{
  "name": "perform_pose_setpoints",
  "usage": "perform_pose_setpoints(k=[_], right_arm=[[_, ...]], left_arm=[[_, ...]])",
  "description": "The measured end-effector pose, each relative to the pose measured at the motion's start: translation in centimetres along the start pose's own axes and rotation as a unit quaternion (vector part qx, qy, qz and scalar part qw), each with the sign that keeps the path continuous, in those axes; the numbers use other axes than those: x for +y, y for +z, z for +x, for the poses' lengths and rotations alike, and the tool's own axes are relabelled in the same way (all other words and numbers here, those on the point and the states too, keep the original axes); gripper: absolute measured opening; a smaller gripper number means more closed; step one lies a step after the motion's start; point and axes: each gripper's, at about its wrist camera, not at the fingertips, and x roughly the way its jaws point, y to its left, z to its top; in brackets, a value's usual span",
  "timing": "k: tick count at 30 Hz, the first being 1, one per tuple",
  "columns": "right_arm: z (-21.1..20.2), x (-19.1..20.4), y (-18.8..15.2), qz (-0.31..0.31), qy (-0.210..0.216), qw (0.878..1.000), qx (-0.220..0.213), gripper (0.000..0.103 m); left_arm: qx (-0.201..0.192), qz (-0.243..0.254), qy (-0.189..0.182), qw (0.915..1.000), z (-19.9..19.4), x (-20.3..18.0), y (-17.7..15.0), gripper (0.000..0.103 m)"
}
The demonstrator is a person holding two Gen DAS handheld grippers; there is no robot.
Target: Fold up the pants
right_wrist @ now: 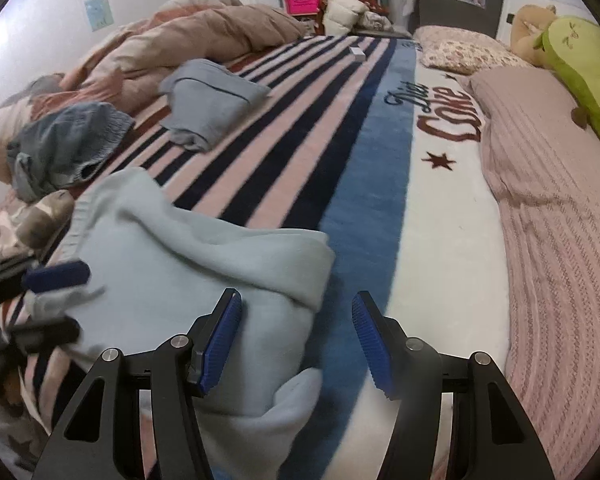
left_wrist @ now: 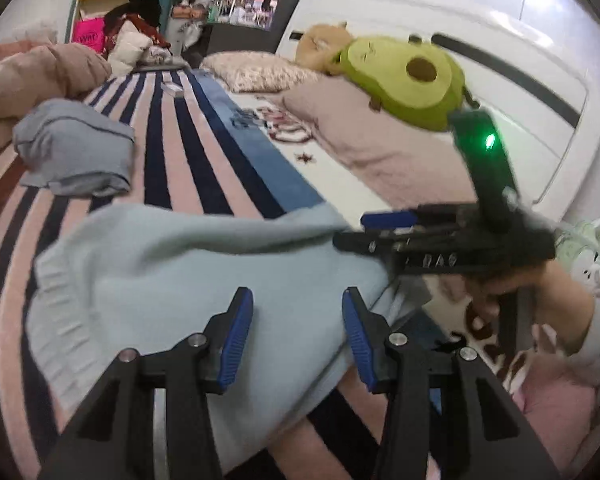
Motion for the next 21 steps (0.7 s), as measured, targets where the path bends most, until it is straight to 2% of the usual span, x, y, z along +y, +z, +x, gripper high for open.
perform_pose_setpoints(k=[4,7,11,16,21], right_arm=[[0.5,-1.7,0.6,0.022,-0.009,1.000,-0.011,0.048],[1.0,-3.1,1.3,0.038,-0.012,0.999,-0.020,0.038],[2.9,-4.3,2.3,0.041,-0.017,0.999,-0.009,0.034],[3.6,-5.6,2.6,0.082,0.030,0.996,-0.009,0.034],[0.8,-5.5,1.8,0.079,0.077,0.993,-0.036,0.036]], left_arm=[[0.022,-0.027,-0.001,0.9994,1.6,1.8,-0.7,0.041],[0.024,-0.030,-0.011,0.9992,1.8,2.2,-1.5,0.041],[0.023,-0.033,-0.017,0.9991,1.7,2.3,-1.9,0.041],[0.013,-0.036,-0.011,0.9992,0.9,2.7,-1.8,0.040],[0.002,-0.029,0.029,0.9992,-0.2,3.3,-1.9,0.040]])
